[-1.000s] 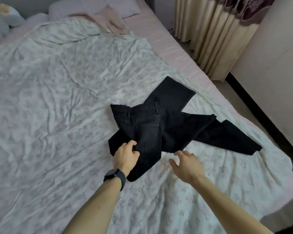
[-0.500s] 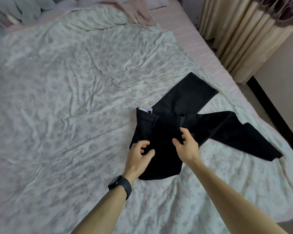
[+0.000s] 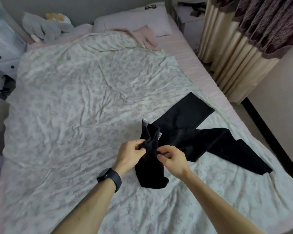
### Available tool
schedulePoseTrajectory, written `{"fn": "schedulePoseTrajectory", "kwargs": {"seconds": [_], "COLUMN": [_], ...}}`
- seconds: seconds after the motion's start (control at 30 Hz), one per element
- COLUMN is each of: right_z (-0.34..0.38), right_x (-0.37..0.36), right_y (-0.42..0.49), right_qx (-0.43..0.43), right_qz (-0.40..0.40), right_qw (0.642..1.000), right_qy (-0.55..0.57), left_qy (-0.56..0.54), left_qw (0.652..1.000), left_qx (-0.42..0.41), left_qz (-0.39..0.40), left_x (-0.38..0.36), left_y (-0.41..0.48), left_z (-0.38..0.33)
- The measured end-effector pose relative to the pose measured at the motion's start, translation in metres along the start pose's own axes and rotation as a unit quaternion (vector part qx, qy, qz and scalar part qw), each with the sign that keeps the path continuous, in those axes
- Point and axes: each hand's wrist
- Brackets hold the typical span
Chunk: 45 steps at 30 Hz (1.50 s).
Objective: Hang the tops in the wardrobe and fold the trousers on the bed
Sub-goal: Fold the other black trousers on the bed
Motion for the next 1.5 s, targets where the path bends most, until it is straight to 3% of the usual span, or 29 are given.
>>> {"fn": "schedulePoseTrajectory", "kwargs": {"seconds": [0.07, 0.13, 0.27, 0.37, 0.53, 0.83, 0.97, 1.1, 1.2, 1.3, 1.4, 1.5], "right_z": [0.009, 0.022, 0.056, 0.070, 0.070, 0.084, 0.084, 0.108, 0.148, 0.210, 0.273, 0.337], "right_x": [0.012, 0.020, 0.015, 0.006, 0.014, 0.006, -0.018, -0.012, 0.010, 0.032, 0.049, 0.057], "right_y": [0.000, 0.004, 0.018, 0.023, 0.010, -0.030, -0.047, -0.085, -0.121, -0.179, -0.251, -0.340], "right_qx": [0.035, 0.091, 0.237, 0.278, 0.221, 0.110, 0.045, 0.026, 0.033, 0.076, 0.113, 0.160], "right_qz": [-0.053, -0.028, 0.017, 0.047, 0.027, 0.033, 0.012, -0.104, -0.139, -0.199, -0.270, -0.278], "right_qw": [0.996, 0.979, 0.891, 0.831, 0.845, 0.957, 0.979, 0.975, 0.970, 0.976, 0.954, 0.932], "right_qy": [-0.069, -0.181, -0.386, -0.479, -0.486, -0.265, -0.200, -0.193, -0.198, -0.043, 0.067, 0.171], "left_qy": [0.019, 0.041, 0.058, 0.041, 0.006, -0.044, -0.059, -0.058, -0.056, -0.041, -0.003, -0.007], "left_qw": [1.000, 0.999, 0.997, 0.998, 0.996, 0.985, 0.985, 0.988, 0.985, 0.971, 0.946, 0.915], "left_qx": [-0.005, -0.019, -0.041, -0.040, -0.020, 0.011, -0.007, -0.036, -0.070, -0.120, -0.182, -0.241], "left_qz": [0.012, 0.022, 0.021, -0.009, -0.086, -0.164, -0.163, -0.139, -0.144, -0.202, -0.269, -0.324], "left_x": [0.019, 0.038, 0.070, 0.094, 0.144, 0.192, 0.210, 0.233, 0.246, 0.269, 0.296, 0.330], "left_y": [-0.013, -0.027, -0.056, -0.075, -0.101, -0.149, -0.171, -0.205, -0.234, -0.270, -0.310, -0.366], "left_z": [-0.003, -0.009, -0.019, -0.021, -0.008, 0.003, 0.001, 0.002, 0.005, -0.006, -0.028, -0.061]}}
Point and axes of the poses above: each hand's wrist, its own y-axis towards the middle knuckle, its own x-axis out of the back of the hand, z = x × y
